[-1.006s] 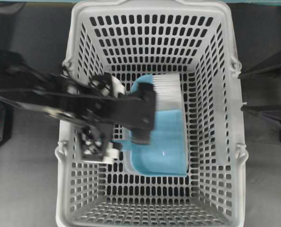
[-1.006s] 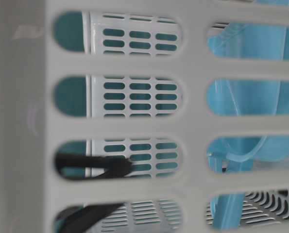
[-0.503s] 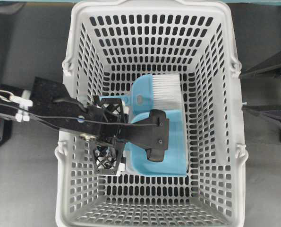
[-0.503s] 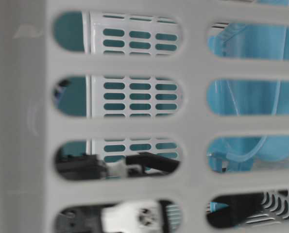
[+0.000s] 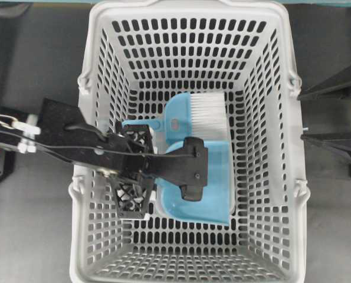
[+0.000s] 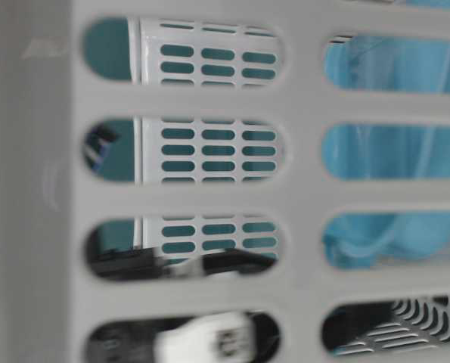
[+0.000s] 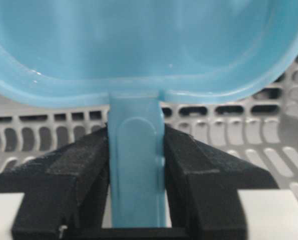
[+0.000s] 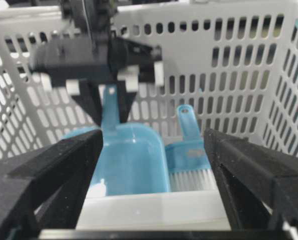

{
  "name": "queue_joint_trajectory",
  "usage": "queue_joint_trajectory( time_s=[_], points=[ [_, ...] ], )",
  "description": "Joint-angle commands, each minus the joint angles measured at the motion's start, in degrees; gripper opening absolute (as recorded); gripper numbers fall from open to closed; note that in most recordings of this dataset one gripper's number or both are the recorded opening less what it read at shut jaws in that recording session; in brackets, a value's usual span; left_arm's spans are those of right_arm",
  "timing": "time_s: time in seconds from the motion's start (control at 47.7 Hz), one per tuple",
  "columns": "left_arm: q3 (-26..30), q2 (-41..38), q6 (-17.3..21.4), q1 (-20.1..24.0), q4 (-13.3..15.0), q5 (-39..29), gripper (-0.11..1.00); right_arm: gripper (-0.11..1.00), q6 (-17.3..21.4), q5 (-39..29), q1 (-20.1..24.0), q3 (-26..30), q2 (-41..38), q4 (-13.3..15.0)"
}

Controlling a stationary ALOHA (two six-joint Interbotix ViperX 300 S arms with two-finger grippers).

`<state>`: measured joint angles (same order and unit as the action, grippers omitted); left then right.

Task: Pick up the dustpan from the shopping basket with the left arm.
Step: 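Lift the blue dustpan by its handle with the left gripper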

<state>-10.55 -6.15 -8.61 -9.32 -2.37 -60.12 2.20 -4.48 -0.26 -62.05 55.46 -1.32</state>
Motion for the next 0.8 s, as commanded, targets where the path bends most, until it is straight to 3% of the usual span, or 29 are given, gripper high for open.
queue_joint_trajectory(
  time_s=[0.0,0.398,0.776],
  points=[
    [1.76,4.13,0.09,0.0,-0.18,0.26,0.28,0.78,0.18,0.62,-0.09,0.44,0.0,-0.09],
    [3.25,17.75,-0.62,1.67,-0.26,2.02,0.28,0.78,0.18,0.62,-0.79,-0.53,2.11,-0.09],
    [0.26,20.65,-0.44,2.46,-0.26,10.46,0.28,0.78,0.18,0.62,-1.05,-1.05,3.6,-0.09]
  ],
)
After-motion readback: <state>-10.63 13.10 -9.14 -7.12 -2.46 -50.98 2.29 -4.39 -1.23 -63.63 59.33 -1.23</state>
